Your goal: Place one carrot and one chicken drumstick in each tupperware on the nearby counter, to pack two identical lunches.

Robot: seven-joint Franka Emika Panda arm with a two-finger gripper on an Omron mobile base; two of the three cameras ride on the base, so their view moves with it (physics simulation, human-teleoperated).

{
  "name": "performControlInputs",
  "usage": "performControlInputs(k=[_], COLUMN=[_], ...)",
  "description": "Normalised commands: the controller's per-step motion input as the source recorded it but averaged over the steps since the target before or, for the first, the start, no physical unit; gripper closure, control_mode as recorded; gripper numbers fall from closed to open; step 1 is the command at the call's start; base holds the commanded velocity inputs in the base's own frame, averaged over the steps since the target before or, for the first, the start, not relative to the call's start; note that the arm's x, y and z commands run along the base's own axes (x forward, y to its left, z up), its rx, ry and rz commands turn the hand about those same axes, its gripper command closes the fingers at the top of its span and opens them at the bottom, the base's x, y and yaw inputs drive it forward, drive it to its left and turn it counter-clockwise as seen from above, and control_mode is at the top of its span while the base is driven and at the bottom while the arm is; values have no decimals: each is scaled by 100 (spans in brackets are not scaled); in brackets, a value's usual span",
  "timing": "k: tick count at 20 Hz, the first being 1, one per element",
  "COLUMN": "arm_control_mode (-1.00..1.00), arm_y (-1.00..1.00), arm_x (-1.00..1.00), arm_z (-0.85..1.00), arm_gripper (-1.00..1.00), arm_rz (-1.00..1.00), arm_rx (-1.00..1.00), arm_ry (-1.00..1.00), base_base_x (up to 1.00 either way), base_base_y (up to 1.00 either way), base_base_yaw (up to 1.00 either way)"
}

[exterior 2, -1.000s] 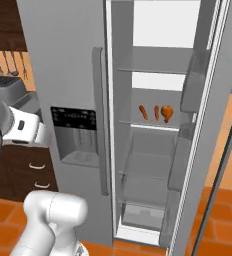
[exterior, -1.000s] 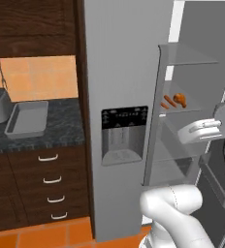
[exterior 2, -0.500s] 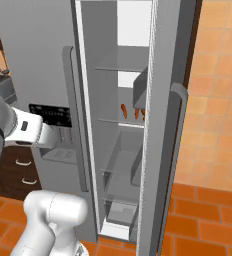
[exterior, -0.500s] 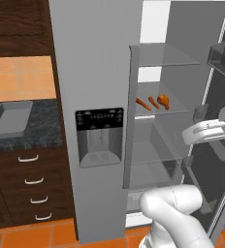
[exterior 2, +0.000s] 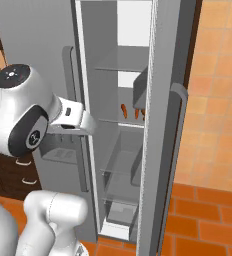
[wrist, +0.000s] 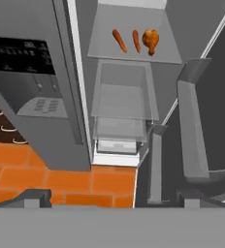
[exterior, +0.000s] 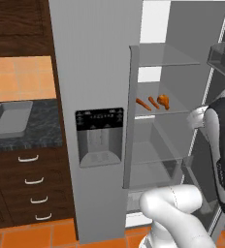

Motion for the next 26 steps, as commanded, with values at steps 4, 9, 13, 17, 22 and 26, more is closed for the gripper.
performControlInputs(k=[4,9,13,17,22,26], arm_control_mode=[-100,-100,-100,-100,-100,-100], arm_y=[-1,-45,-62,-20,0,-17], arm_x=[100,100,81,65,94,61], arm_z=[-62,-48,0,0,-10,-9], arm_gripper=[-100,-100,-100,-100,-100,-100], arm_rz=[-12,2,22,12,-15,-12], arm_rx=[-13,-1,0,-10,-10,12], arm_ry=[-2,-8,-4,-3,0,0], base_base_x=[0,0,0,0,0,0], base_base_y=[0,0,0,0,0,0], base_base_yaw=[0,0,0,0,0,0])
